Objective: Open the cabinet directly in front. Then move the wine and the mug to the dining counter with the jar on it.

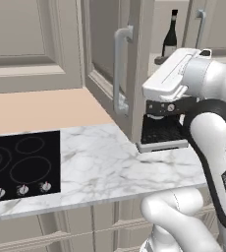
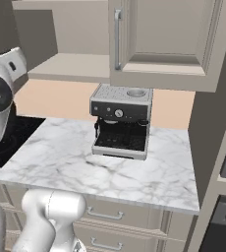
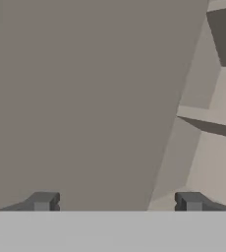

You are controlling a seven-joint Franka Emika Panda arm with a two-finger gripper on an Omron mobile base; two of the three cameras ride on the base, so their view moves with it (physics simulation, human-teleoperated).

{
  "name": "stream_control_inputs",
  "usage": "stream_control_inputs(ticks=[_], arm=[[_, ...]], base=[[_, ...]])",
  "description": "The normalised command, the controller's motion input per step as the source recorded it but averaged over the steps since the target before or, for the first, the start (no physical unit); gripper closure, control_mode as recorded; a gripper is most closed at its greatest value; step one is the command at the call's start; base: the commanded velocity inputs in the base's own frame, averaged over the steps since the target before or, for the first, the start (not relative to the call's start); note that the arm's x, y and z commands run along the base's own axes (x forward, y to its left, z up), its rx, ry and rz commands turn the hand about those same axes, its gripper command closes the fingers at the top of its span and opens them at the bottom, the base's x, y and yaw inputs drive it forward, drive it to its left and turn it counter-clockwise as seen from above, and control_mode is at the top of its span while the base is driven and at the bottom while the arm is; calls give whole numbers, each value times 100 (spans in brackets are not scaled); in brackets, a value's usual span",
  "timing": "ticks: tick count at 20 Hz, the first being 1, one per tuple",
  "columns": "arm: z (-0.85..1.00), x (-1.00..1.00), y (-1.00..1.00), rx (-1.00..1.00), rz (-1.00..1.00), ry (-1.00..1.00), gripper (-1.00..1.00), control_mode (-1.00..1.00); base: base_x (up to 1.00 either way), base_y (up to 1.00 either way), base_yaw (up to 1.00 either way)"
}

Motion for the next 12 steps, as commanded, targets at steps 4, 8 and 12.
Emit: stream_control_inputs(ticks=[4,8,12], arm=[[-11,7,100,-7,0,4,-100,-100],[-19,18,100,-9,0,9,-100,-100],[-9,24,88,-7,0,5,-100,-100]], base=[[0,0,0],[0,0,0],[0,0,0]])
